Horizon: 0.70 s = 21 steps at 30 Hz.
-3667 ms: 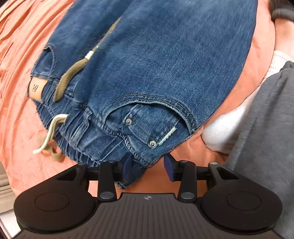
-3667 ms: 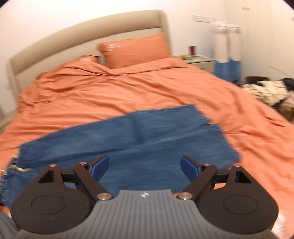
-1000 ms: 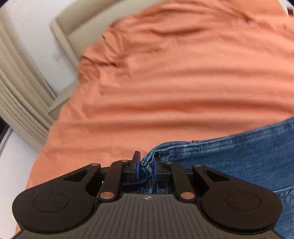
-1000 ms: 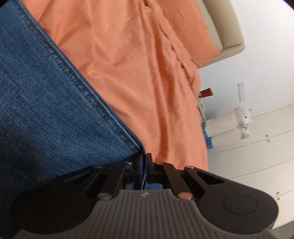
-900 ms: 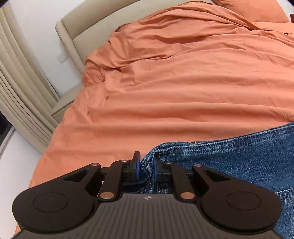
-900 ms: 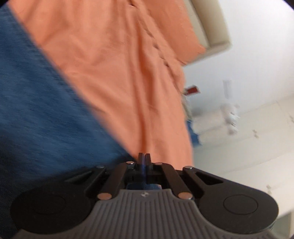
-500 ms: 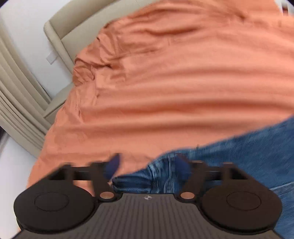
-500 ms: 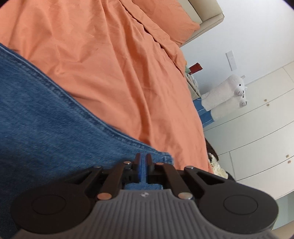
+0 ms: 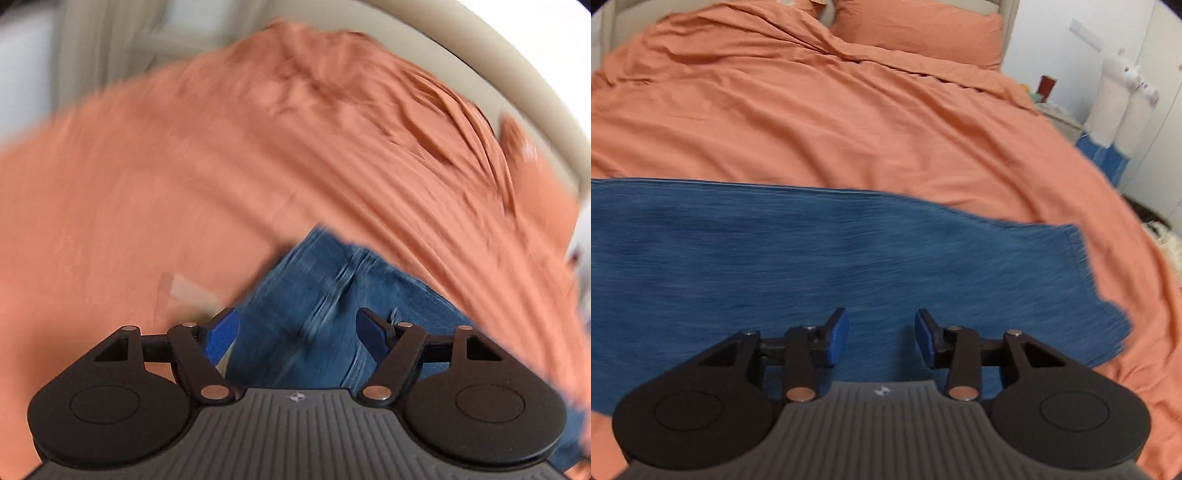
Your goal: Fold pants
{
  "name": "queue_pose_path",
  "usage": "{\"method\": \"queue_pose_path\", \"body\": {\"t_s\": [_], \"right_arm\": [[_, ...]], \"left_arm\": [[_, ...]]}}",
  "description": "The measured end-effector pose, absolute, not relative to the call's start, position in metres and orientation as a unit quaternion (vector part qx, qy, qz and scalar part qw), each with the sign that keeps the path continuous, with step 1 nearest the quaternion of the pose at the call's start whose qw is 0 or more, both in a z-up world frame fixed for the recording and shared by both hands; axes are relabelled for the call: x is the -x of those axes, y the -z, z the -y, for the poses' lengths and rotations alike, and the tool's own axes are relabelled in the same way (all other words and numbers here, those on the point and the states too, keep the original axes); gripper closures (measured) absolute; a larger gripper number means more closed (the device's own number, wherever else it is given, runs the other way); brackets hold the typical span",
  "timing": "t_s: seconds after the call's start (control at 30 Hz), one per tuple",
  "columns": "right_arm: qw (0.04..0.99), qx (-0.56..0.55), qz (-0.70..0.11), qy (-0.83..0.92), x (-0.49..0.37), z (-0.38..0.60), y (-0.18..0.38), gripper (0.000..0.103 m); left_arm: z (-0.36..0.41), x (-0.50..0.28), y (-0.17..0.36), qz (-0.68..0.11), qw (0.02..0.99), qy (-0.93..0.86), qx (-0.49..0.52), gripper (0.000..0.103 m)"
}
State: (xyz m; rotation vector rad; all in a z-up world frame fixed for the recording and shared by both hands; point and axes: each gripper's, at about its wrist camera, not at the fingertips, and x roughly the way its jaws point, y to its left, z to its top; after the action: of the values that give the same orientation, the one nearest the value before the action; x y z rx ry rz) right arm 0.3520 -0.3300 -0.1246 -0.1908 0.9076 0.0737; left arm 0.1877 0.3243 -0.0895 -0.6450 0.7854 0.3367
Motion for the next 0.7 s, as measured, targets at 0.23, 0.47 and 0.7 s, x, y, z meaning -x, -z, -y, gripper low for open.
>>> {"method": "queue_pose_path", "body": {"t_s": [0.23, 0.47, 0.7], "right_arm": [[0.892, 0.101, -0.434, -0.075, -0.32, 0.275, 0.128, 0.063], [0.889, 0.126, -0.438, -0.051, -0.305, 0.275, 0.114, 0.062], [0.885, 0.112, -0.45, 0.037, -0.298, 0.329, 0.099, 0.062]], "left_arm": [[-0.356, -0.163, 0.172, -0.334, 0.773, -0.131, 0.523, 0.018], [-0.357, -0.192, 0.172, -0.325, 0.785, -0.157, 0.504, 0.074], [-0.321, -0.185, 0.075, -0.266, 0.899, -0.164, 0.307, 0.087]]}}
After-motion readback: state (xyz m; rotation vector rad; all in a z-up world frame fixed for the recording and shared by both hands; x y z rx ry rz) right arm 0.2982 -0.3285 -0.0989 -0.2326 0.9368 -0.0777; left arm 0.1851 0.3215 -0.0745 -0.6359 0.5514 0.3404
